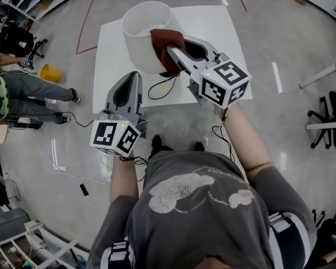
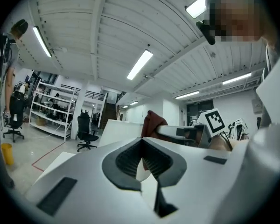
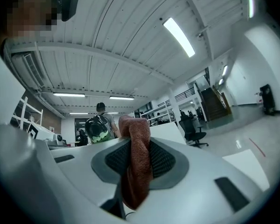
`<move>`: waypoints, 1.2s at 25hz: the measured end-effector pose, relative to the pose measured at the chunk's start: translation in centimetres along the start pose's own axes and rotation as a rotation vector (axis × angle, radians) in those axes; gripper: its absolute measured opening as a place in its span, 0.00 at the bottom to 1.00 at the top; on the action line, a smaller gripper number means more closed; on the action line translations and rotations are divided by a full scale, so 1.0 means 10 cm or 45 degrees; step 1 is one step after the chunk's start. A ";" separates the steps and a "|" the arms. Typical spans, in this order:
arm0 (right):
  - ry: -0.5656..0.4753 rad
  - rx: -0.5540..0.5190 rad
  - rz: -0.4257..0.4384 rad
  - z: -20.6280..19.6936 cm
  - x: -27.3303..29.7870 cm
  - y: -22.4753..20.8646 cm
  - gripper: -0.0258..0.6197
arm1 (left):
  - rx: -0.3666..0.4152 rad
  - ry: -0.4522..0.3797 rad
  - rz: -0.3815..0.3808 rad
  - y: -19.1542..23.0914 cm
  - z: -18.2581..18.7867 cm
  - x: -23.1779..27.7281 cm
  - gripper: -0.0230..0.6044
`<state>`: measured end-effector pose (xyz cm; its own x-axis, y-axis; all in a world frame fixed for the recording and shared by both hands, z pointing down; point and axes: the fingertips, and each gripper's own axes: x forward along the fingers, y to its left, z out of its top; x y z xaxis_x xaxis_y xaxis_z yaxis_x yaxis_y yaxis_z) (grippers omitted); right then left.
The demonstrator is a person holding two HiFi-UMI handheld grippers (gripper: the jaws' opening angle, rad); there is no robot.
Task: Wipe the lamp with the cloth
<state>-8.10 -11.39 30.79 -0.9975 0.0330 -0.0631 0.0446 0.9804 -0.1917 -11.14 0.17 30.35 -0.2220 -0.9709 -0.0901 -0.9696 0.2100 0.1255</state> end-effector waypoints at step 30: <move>0.104 0.061 -0.280 -0.18 -0.08 -0.66 0.18 | -0.063 -0.006 -0.004 0.33 0.06 0.45 0.05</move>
<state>-7.70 -17.56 33.86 -0.9845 -0.1630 0.0643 -0.1738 0.9554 -0.2387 -15.38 -3.39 29.80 -0.2199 -0.9708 -0.0955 -0.9640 0.2012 0.1737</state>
